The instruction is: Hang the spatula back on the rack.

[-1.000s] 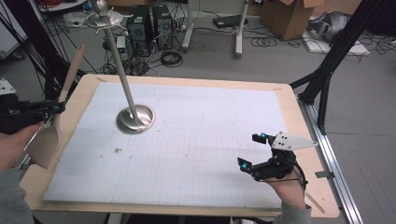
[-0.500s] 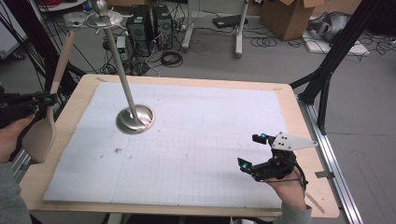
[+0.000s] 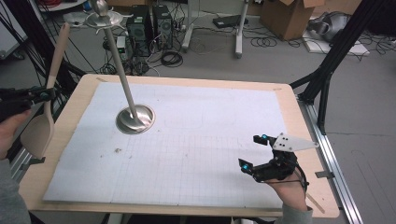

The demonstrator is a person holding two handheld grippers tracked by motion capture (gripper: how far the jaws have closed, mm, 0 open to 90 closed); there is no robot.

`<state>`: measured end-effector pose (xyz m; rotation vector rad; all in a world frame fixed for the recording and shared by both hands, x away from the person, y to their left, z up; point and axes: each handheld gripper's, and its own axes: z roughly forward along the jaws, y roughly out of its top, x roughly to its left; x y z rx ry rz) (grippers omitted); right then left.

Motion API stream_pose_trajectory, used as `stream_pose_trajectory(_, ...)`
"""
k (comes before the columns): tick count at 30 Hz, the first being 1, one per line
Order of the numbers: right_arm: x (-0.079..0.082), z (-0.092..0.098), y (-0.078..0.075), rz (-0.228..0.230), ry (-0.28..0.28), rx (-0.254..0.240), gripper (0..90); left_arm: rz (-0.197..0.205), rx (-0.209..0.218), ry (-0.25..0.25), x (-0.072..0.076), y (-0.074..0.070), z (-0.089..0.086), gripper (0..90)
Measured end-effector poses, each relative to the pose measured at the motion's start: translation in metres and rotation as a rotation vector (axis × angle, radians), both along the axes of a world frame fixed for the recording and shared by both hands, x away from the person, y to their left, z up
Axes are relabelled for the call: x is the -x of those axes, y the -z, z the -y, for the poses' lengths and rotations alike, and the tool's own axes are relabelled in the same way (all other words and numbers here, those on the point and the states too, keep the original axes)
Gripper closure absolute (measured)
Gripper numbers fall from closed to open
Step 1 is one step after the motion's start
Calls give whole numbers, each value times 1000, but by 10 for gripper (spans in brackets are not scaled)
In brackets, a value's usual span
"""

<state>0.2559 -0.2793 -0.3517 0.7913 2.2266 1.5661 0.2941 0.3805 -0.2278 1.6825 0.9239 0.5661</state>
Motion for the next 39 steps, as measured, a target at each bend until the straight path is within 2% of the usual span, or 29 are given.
stream_pose_trajectory(28,2,2,0,-6,3,-2,13,-6,4,17,-9,-3,10,781)
stream_pose_trajectory(39,2,2,1,-9,4,-2,13,-21,-3,34,-13,4,16,781)
